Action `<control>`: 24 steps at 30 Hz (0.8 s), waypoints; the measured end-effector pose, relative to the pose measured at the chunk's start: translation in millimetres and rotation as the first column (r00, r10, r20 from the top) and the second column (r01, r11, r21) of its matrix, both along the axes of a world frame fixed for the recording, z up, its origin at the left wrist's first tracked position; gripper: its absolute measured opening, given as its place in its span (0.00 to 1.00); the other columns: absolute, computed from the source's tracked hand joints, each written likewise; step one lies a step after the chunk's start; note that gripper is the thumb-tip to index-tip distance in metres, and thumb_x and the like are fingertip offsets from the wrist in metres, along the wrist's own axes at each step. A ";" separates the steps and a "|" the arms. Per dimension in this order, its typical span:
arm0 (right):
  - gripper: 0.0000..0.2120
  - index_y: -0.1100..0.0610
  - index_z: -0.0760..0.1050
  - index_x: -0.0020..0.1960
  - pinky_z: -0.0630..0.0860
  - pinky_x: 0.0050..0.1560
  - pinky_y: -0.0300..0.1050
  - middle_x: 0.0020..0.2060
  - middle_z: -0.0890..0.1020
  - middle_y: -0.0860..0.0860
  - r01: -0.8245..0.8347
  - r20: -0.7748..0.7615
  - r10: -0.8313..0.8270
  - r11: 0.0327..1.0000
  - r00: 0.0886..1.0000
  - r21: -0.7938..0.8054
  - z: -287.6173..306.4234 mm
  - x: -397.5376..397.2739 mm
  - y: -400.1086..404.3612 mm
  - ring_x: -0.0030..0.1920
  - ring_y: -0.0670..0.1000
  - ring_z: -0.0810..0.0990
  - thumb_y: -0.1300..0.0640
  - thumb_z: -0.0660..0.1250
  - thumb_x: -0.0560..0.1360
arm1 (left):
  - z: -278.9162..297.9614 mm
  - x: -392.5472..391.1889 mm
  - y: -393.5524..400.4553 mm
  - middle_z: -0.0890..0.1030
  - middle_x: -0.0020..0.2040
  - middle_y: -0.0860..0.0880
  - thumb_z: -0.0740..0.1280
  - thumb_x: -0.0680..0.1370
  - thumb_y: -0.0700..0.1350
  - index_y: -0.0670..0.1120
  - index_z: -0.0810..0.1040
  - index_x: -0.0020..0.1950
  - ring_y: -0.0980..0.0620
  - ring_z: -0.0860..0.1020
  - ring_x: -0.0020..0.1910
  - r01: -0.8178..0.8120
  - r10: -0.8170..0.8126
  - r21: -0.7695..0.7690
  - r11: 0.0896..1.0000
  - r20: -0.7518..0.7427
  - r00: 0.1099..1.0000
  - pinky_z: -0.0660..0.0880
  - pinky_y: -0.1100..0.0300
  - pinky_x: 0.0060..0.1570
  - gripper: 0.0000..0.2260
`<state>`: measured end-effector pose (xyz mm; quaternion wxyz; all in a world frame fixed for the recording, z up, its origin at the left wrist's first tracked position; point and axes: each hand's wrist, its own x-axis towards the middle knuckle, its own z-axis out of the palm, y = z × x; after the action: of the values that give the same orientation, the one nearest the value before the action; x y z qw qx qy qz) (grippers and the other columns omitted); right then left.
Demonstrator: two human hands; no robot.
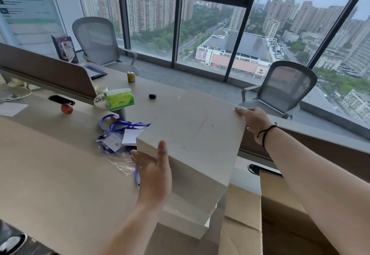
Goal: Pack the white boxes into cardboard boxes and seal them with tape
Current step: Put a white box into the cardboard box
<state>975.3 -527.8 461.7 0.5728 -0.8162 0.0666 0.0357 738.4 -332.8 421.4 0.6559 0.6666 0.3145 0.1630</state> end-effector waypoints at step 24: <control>0.10 0.55 0.82 0.55 0.78 0.57 0.52 0.49 0.84 0.50 0.247 -0.071 -0.238 0.895 0.969 0.371 -30.8 -157.6 -182.7 0.54 0.52 0.81 0.51 0.68 0.79 | 3.5 9.4 -101.7 0.84 0.59 0.50 0.69 0.71 0.46 0.58 0.70 0.70 0.46 0.83 0.57 0.376 -0.304 -0.204 0.904 0.312 0.900 0.78 0.40 0.61 0.27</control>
<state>817.7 -710.5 430.9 0.7181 -0.6756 0.1665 -0.0140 747.8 -434.5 424.9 0.7927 0.5910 0.1176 0.0924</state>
